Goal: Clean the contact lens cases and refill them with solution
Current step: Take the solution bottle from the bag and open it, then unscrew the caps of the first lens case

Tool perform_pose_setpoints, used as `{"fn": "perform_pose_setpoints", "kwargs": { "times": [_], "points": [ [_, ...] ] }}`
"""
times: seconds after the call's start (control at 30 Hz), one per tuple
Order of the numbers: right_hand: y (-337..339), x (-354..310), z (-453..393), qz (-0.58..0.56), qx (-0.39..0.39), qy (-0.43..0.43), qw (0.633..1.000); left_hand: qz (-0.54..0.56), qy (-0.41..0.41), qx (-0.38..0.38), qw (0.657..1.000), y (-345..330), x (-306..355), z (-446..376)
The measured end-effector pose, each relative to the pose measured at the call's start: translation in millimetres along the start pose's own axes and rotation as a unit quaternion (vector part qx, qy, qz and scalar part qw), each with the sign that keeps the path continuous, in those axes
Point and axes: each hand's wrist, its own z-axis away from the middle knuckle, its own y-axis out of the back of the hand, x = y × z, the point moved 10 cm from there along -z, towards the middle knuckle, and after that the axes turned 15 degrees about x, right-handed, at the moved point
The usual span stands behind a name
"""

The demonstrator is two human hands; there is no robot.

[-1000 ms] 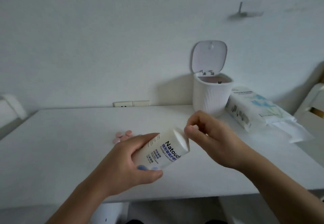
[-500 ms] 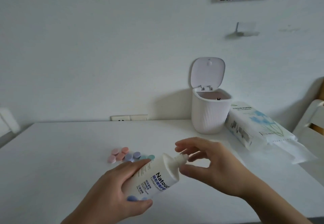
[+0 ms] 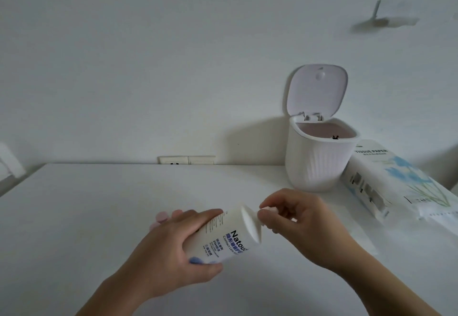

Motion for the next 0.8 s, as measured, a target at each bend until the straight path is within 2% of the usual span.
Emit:
{"fn": "perform_pose_setpoints", "kwargs": {
  "times": [0.07, 0.2, 0.3, 0.43, 0.6, 0.8],
  "points": [
    [1, 1, -4, -0.013, 0.01, 0.008, 1.0, 0.008, 0.01, -0.008, 1.0, -2, -8, -6],
    [21, 10, -22, -0.046, 0.074, 0.014, 0.996, 0.097, 0.028, 0.001, 0.995, 1, -20, -25],
    [23, 38, -38, 0.02, 0.083, 0.0, 0.996, 0.169, 0.067, 0.015, 0.983, 3, -31, -42],
    [10, 81, -53, 0.133, 0.046, -0.019, 0.99, 0.249, 0.139, 0.047, 0.957, 0, -45, -64],
    [-15, 106, -56, 0.18, -0.002, 0.014, 0.984, 0.293, 0.208, 0.099, 0.928, -8, -61, -82],
    [-14, 108, -56, 0.2, 0.051, 0.037, 0.978, 0.266, 0.242, 0.128, 0.924, -14, -88, -103]
  ]
}}
